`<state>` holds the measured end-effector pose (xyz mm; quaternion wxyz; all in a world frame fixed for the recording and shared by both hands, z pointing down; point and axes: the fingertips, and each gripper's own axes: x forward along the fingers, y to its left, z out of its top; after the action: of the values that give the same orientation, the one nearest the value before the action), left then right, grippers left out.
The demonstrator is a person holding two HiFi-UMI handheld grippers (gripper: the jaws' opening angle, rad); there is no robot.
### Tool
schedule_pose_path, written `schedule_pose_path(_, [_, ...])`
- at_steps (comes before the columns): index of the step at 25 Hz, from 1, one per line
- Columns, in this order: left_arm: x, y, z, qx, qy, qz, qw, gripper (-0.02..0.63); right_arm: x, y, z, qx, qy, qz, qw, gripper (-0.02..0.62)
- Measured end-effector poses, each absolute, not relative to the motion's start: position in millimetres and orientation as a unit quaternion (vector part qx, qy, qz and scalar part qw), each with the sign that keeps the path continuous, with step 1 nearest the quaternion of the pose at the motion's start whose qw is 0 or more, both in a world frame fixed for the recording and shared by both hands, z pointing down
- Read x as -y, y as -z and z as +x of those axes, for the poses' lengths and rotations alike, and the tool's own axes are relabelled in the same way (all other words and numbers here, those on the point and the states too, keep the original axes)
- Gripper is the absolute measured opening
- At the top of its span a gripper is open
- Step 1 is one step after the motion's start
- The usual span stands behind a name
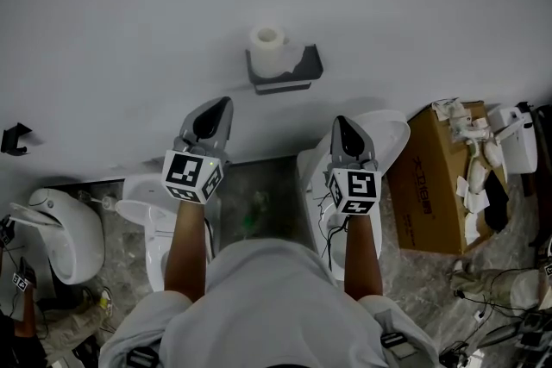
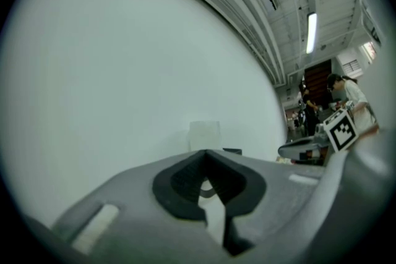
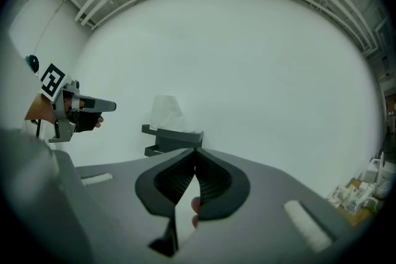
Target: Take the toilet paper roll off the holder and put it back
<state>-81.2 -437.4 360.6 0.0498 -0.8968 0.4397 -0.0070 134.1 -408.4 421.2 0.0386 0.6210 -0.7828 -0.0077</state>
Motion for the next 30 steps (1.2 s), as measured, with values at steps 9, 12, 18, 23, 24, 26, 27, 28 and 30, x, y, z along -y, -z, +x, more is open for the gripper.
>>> schedule_pose_path(9, [456, -359, -62, -0.445, 0.002, -0.894, 0.053, 0.038, 432, -422, 150, 0.793, 0.012, 0.608, 0.035, 0.003])
schedule_pose_path(12, [464, -360, -56, -0.448, 0.002, -0.893, 0.055, 0.053, 440, -425, 154, 0.798, 0.012, 0.601, 0.036, 0.003])
schedule_pose_path(18, [475, -357, -40, -0.445, 0.000, -0.894, 0.056, 0.127, 451, -429, 161, 0.807, 0.014, 0.590, 0.035, 0.003])
schedule_pose_path(23, [489, -355, -25, -0.442, -0.001, -0.895, 0.057, 0.182, 460, -429, 168, 0.812, 0.016, 0.583, 0.033, 0.003])
schedule_pose_path(24, [493, -355, -22, -0.442, 0.000, -0.895, 0.058, 0.193, 462, -430, 170, 0.812, 0.016, 0.582, 0.032, 0.003])
schedule_pose_path(26, [499, -354, -19, -0.443, 0.001, -0.894, 0.061, 0.212, 466, -430, 172, 0.813, 0.015, 0.581, 0.031, 0.003])
schedule_pose_path(27, [502, -353, -18, -0.444, 0.001, -0.894, 0.061, 0.220, 468, -429, 172, 0.814, 0.015, 0.581, 0.031, 0.003])
schedule_pose_path(28, [505, -352, -17, -0.445, 0.000, -0.893, 0.061, 0.232, 470, -429, 172, 0.815, 0.015, 0.579, 0.030, 0.003])
schedule_pose_path(30, [510, -351, -15, -0.447, 0.000, -0.893, 0.061, 0.253, 472, -428, 173, 0.817, 0.017, 0.576, 0.031, 0.003])
